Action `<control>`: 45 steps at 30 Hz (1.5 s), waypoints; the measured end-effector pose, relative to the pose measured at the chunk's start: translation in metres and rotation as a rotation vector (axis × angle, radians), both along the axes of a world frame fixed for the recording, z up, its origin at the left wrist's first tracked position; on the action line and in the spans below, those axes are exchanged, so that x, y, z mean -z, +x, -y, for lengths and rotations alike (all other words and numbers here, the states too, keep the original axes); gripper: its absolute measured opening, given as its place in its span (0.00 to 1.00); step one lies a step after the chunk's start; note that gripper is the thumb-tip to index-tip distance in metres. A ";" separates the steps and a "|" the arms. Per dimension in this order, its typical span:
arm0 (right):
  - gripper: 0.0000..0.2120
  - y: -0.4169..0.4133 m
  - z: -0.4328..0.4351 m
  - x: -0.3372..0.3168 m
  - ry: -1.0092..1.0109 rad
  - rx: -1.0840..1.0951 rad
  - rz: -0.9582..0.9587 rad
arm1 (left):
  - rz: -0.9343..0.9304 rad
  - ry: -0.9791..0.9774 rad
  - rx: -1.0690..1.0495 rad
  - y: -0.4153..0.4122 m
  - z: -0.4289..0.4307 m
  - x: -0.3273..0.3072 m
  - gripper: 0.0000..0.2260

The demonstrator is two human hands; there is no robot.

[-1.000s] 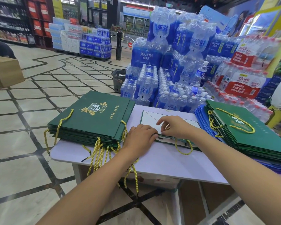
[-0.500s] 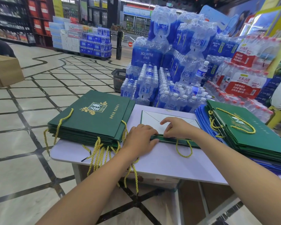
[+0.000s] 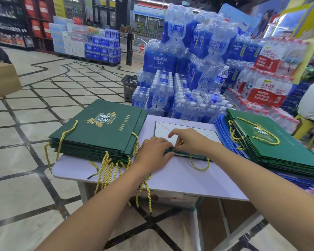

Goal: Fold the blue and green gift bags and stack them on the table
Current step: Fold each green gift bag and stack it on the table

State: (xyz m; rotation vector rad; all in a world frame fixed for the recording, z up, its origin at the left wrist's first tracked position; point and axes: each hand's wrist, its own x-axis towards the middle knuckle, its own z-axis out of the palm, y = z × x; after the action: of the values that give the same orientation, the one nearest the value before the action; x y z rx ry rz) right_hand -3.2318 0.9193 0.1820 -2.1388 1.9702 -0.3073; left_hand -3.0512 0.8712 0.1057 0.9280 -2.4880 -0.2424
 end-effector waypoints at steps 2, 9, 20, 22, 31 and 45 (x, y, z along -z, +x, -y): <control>0.20 -0.005 0.001 0.001 -0.005 0.064 0.056 | -0.002 0.003 0.000 0.000 0.000 0.000 0.15; 0.17 -0.013 -0.009 0.006 -0.073 0.165 0.156 | -0.008 0.018 -0.008 0.000 0.001 -0.003 0.15; 0.06 -0.011 -0.031 0.011 -0.458 0.156 -0.058 | -0.036 0.014 -0.051 -0.002 0.001 -0.004 0.15; 0.01 -0.001 -0.048 0.013 -0.682 0.153 -0.080 | -0.033 -0.002 -0.069 -0.003 0.002 -0.004 0.15; 0.10 0.054 -0.057 0.031 -0.039 0.655 0.842 | -0.013 -0.139 -0.126 -0.002 0.002 -0.005 0.16; 0.02 0.061 -0.048 0.028 -0.048 0.835 1.370 | -0.038 -0.166 -0.117 -0.001 0.003 -0.003 0.15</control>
State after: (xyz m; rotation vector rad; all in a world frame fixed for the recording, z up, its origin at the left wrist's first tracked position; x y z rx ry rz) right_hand -3.1713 0.9673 0.1543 -0.4806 1.6666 -1.4310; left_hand -3.0519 0.8682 0.1085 0.9851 -2.3680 -0.0139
